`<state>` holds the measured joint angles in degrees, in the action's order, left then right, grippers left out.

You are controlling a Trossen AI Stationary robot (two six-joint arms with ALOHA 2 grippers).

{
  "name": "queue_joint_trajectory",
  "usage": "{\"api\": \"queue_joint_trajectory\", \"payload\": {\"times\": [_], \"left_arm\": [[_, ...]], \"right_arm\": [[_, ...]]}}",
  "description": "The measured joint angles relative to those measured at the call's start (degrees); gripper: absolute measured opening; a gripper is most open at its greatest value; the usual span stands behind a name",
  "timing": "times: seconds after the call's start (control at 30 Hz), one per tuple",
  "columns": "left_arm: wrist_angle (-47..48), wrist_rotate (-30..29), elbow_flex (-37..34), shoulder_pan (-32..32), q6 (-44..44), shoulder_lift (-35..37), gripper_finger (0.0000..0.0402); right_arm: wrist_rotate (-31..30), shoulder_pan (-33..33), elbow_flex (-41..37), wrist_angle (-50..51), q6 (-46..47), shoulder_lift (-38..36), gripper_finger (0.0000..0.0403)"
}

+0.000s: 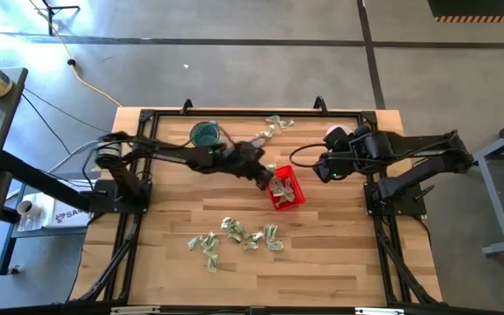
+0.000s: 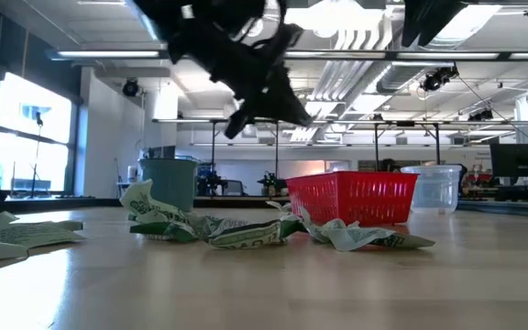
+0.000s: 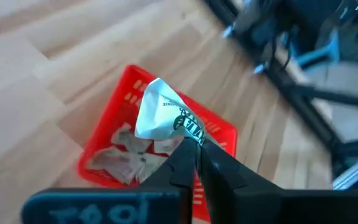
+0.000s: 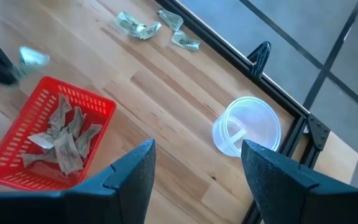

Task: Pick and place items into bin
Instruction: Put the stevia packet into the orange bin

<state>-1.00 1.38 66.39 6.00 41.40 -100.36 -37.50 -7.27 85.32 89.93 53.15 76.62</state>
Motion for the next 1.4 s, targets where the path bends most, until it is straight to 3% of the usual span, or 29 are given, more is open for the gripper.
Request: {"api": "queue_joint_trajectory", "payload": {"times": [0.2,0.37,0.53,0.7,0.83,1.1,1.27,1.4], "left_arm": [[16.0,0.2,13.6,-2.7,-3.9,-8.2,0.0127],[28.8,-3.8,18.5,-3.8,-6.4,-8.4,0.0208],[57.2,-6.5,20.7,-6.0,-6.6,-3.3,0.0273],[77.4,-9.1,16.5,-13.5,-1.9,1.4,0.0290],[74.4,-2.5,10.3,-20.8,3.8,6.3,0.0291],[64.4,-0.1,0.5,-36.1,15.5,8.1,0.0291],[55.3,0.9,-6.2,-38.3,24.8,7.8,0.0291],[48.3,0.6,-10.4,-38.2,26.6,7.8,0.0292]], "right_arm": [[-0.2,0.2,0.0,0.0,-0.6,0.0,0.0227],[-1.6,0.2,0.0,0.1,-1.2,0.0,0.0228],[-1.1,0.3,0.0,0.1,-2.2,0.0,0.0225],[-0.2,0.3,0.0,-0.5,-5.2,0.2,0.0224],[-0.4,0.3,0.0,-2.0,-8.7,0.2,0.0224],[-1.4,1.5,0.0,-3.4,-11.8,0.2,0.0223],[-1.4,2.7,0.0,-5.1,-13.6,0.2,0.0222],[-1.3,3.5,0.0,-6.9,-14.7,0.2,0.0221]]}}
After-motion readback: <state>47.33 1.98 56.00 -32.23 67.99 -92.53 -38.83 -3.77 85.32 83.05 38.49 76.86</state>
